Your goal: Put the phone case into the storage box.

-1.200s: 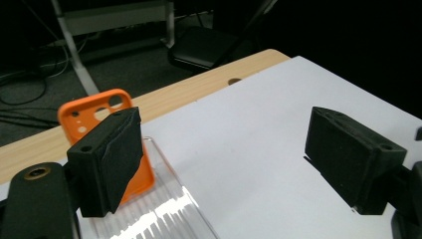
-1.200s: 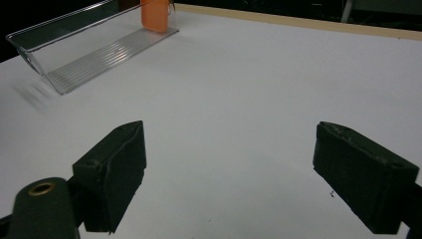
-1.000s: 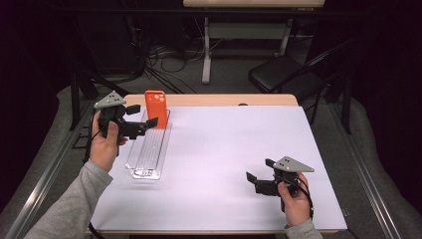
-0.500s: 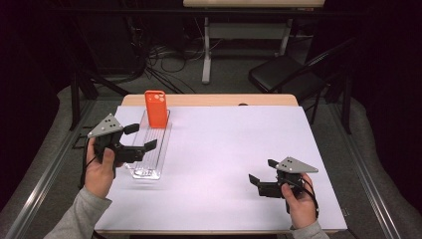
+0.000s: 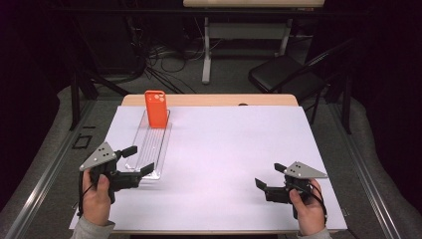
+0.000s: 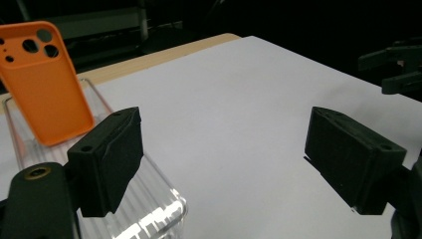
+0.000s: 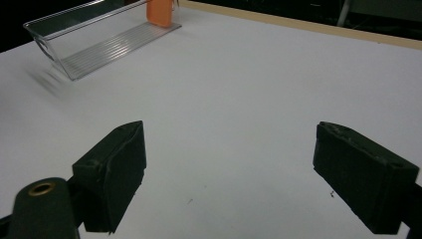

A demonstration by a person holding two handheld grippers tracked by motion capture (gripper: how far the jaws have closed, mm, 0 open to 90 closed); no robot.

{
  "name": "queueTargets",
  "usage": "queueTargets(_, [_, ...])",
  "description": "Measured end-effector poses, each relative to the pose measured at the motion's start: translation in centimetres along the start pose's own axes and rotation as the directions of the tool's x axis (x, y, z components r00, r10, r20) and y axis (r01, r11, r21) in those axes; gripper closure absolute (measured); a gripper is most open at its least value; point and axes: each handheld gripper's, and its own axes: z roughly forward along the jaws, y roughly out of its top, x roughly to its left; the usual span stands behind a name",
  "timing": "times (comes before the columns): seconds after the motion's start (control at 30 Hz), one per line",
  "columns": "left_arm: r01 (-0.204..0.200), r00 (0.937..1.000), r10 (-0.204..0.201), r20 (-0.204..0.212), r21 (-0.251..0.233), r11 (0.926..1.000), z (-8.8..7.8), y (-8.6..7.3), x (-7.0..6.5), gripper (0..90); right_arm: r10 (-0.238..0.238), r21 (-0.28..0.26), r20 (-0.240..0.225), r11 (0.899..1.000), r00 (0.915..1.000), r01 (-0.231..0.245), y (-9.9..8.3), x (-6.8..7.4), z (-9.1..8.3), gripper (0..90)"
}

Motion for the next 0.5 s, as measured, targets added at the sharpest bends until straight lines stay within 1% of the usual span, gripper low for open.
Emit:
queueTargets(0.1, [0.007,0.9999,-0.007,-0.011,-0.014,0.9999,-0.4,-1.3,0.2,15.3,0.0,-0.002,0.014,1.0,0.9999,0.0,-0.3,-0.2,-0.4,13.2])
queueTargets(0.13, [0.021,0.9997,-0.021,-0.011,-0.022,0.9995,-0.6,-1.9,0.4,15.3,0.001,0.0,0.015,1.0,0.9999,-0.001,-0.4,-0.3,-0.5,13.2])
queueTargets(0.2, [0.031,0.9994,-0.031,-0.015,-0.019,0.9994,-0.6,-2.5,0.7,15.3,0.003,0.001,0.023,1.0,0.9997,-0.003,-0.6,-0.5,-0.6,13.2])
queueTargets(0.27, [0.03,0.9989,-0.031,-0.035,-0.007,0.9995,-0.6,-3.0,0.8,15.3,0.011,0.008,0.031,1.0,0.9995,-0.011,-0.9,-0.7,-0.7,13.2])
queueTargets(0.37, [0.034,0.9982,-0.034,-0.049,-0.012,0.9994,-0.7,-3.7,1.0,15.3,0.019,0.007,0.038,1.0,0.9991,-0.02,-1.2,-0.9,-0.9,13.2])
queueTargets(0.4, [0.027,0.9984,-0.028,-0.05,-0.011,0.9996,-0.8,-4.0,1.0,15.3,0.024,0.012,0.039,1.0,0.999,-0.024,-1.3,-0.9,-1.0,13.2])
queueTargets(0.5, [0.027,0.9987,-0.028,-0.042,-0.024,0.9994,-0.8,-4.5,1.1,15.3,0.022,0.009,0.045,1.0,0.9988,-0.022,-1.8,-1.0,-1.0,13.2])
